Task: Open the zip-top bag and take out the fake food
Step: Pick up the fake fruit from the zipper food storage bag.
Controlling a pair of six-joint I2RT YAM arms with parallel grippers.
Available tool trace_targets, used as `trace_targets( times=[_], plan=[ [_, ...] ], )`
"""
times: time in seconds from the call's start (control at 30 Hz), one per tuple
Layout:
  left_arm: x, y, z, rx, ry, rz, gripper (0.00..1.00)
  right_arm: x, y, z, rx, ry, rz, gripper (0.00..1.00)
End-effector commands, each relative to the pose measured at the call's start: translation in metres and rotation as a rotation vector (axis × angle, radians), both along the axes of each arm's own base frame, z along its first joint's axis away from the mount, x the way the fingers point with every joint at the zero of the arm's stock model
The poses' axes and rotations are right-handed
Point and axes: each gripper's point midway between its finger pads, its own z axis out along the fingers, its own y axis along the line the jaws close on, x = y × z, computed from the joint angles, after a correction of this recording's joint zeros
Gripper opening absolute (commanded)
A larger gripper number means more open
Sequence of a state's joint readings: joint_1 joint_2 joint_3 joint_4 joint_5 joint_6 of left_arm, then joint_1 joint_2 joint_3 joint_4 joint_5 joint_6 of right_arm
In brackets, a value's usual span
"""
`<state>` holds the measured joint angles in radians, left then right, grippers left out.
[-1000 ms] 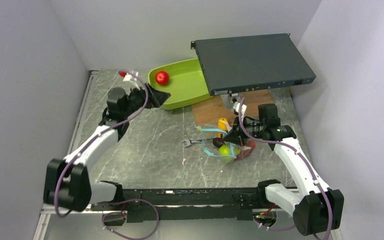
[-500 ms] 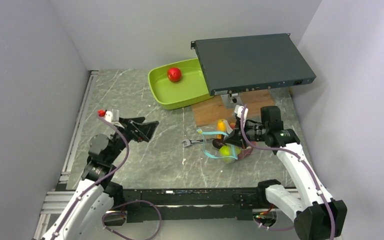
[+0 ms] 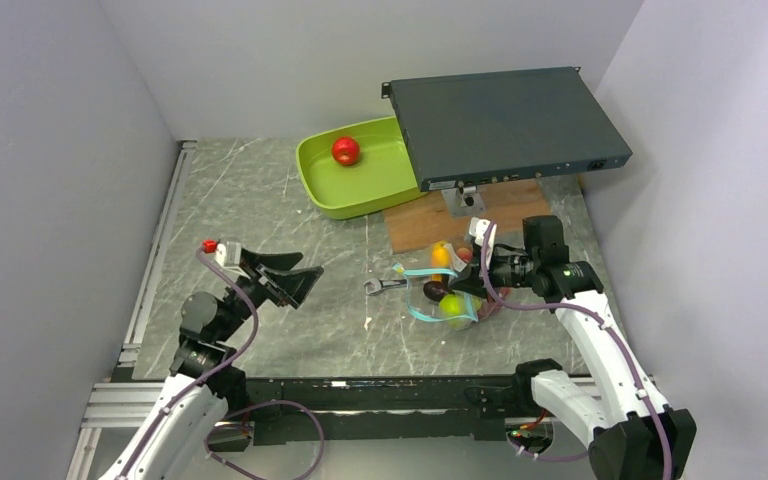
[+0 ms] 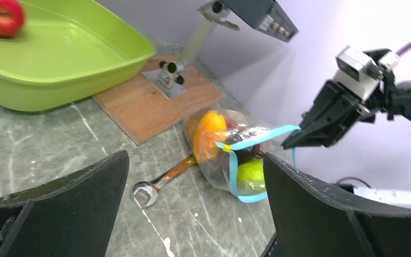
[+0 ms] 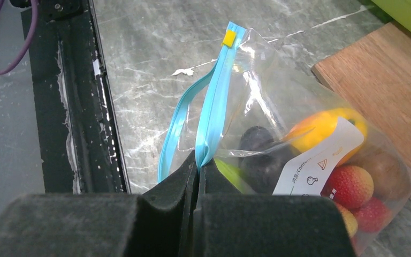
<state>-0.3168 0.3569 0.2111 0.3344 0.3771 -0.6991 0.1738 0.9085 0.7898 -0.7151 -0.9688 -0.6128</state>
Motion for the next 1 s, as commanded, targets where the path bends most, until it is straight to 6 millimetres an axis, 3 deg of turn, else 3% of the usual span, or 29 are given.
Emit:
trace_targets(
  times=[0.0,0.5,0.73,0.97],
  plan=[
    [-0.025,-0.021,0.025,-0.034,-0.136,-0.183,1.00,-0.002,0.005,0.014,0.026,-0.078,0.071,0.00],
    [-0.053,-0.095,0.010,0.158,-0.346,-0.359,1.00,0.003,-0.006,-0.001,0.024,-0.023,0.071,0.00],
    [-0.057,-0.134,-0.003,0.283,-0.368,-0.380,1.00,0.008,-0.012,-0.005,0.029,-0.004,0.052,0.00],
    [-0.066,-0.164,-0.012,0.292,-0.355,-0.378,1.00,0.005,-0.015,-0.004,0.031,-0.035,0.072,0.00]
  ],
)
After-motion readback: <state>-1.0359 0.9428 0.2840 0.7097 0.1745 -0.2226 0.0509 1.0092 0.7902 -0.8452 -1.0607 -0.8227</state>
